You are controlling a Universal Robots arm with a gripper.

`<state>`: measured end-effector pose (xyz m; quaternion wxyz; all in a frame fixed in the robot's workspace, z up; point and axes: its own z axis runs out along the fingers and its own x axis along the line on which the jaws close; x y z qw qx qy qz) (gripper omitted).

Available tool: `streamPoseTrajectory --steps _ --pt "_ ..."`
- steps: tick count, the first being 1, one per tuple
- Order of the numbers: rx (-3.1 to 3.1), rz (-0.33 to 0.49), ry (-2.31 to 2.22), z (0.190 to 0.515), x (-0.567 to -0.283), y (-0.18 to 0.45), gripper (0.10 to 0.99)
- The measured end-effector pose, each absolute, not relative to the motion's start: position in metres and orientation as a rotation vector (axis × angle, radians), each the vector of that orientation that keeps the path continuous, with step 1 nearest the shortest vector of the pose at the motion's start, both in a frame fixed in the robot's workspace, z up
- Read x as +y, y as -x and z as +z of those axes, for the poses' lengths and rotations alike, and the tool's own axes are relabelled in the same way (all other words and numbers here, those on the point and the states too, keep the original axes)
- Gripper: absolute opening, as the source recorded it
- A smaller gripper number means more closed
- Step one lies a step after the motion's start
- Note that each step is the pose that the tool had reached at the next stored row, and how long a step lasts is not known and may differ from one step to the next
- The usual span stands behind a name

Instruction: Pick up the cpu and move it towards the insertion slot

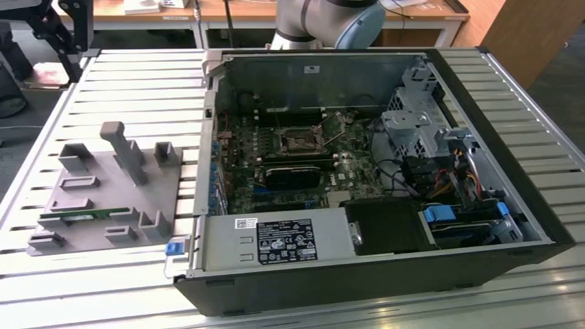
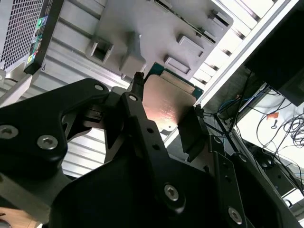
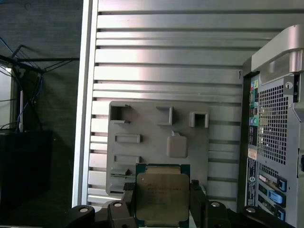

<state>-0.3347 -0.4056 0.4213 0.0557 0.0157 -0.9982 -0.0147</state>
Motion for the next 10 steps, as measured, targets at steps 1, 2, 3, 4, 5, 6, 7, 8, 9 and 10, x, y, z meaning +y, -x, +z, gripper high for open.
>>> streamPoseTrajectory --steps 1,2,3,4,5,6,7,8,9,10 --pt "-3.029 -0.045 -0.048 0.421 -0.406 0.333 0.541" --pt "-3.029 -0.045 -0.048 0.421 -0.406 0.332 0.541" --pt "-3.029 -0.045 -0.048 0.421 -0.406 0.330 0.541" --pt "-3.029 -0.045 -0.048 0.421 -0.406 0.329 0.541" --pt "-3.029 -0.045 -0.048 0.421 -0.406 0.328 0.541" --pt "-3.029 -0.045 -0.048 0.421 -0.406 0.326 0.541" --pt "-3.029 -0.045 -0.048 0.421 -0.406 0.325 0.541" --pt "-3.029 -0.045 -0.048 0.421 -0.406 0.323 0.541" --pt "-3.029 -0.045 -0.048 0.421 -0.406 0.322 0.541" --pt "-3.029 -0.045 -0.048 0.421 -0.406 0.320 0.541"
